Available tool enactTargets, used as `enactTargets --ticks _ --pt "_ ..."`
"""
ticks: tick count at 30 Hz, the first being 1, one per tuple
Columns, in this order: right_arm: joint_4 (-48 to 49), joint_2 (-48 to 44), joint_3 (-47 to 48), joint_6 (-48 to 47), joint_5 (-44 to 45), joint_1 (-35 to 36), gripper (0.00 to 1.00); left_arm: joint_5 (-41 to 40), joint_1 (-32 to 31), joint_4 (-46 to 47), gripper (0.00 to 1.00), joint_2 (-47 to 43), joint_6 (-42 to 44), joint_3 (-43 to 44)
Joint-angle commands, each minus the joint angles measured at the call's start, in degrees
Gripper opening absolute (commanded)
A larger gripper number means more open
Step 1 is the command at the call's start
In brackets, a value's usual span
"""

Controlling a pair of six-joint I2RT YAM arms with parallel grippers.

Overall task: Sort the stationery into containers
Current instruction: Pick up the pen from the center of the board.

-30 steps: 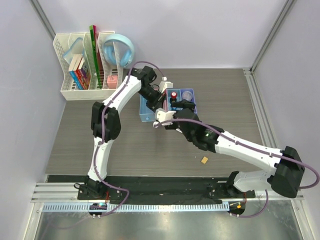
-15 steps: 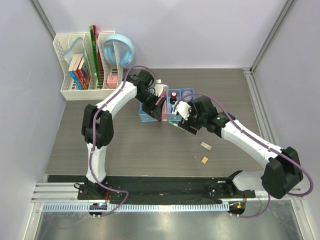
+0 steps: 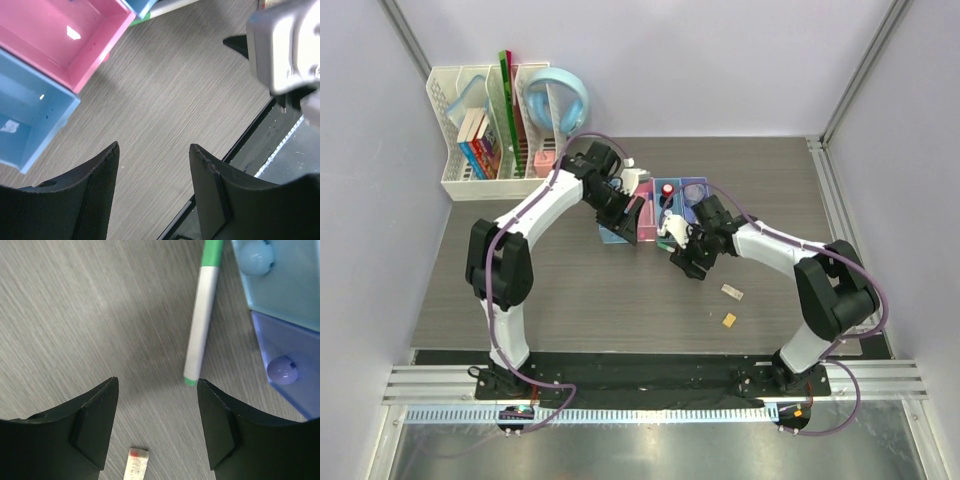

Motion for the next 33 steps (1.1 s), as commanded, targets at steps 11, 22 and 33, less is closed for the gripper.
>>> enactTargets --ticks 11,22,33 --pt "2.1 7.2 7.2 -0.5 -5.2 -3.2 0.57 -2.4 1.8 1.8 0.59 -10.4 2.4 -6.6" --pt "2.2 15.1 9.9 1.9 -2.9 -3.2 0.16 -5.6 6.6 2.9 0.60 -17.2 1.9 -11.6" --pt "-4.9 5.7 8.6 4.8 -5.3 -1.6 0.01 -6.1 12.6 3.9 0.60 -23.5 3.7 -17.9"
